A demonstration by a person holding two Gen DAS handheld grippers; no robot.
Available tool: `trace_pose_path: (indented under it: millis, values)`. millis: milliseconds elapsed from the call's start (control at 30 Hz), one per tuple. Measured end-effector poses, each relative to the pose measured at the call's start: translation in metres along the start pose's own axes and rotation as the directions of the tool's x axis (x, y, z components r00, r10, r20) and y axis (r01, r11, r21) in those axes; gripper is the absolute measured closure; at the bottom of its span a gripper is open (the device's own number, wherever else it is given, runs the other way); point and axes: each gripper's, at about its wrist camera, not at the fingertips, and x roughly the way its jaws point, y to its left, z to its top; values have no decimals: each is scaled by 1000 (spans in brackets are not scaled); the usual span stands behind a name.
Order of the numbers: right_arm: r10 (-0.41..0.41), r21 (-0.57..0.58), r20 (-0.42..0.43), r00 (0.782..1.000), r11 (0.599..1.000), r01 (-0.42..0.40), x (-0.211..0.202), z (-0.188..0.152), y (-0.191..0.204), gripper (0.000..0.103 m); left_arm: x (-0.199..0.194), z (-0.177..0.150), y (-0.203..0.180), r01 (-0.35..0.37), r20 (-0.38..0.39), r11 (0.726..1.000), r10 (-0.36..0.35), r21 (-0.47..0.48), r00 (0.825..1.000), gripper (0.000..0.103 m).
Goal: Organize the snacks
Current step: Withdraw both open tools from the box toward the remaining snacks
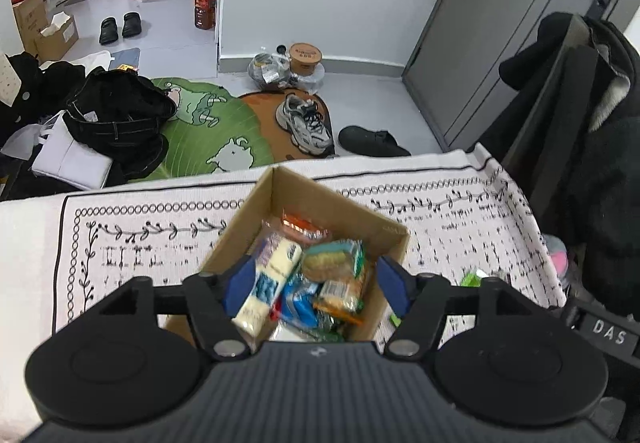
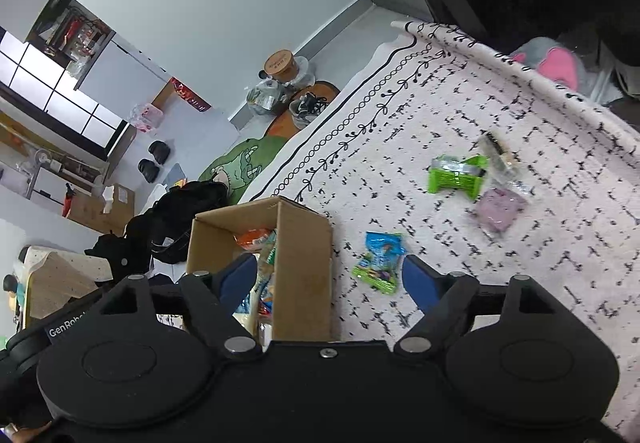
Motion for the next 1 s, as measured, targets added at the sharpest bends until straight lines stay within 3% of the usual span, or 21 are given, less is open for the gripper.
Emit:
trace_pose_path:
  millis: [300,433,633,1000]
  values:
    - [-14,-93,15,1000,995,16,-26,-6,-14,18,-18,-19,-17,-7,10,1000,7,19,1000,24]
    - [-31,-131,26,999,991,34,-36,-8,-23,17,-25,-28,-25,-2,28,1000,1,30,1000,13]
    - [-61,-225,79,995,971,78,-54,-10,-35,4,-32,-40,-39,27,58,998,-30,53,998,1]
    - [-43,-365,120,992,927,84,-70,-5,-54,0,-34,-55,-60,52,78,996,-57,68,995,0]
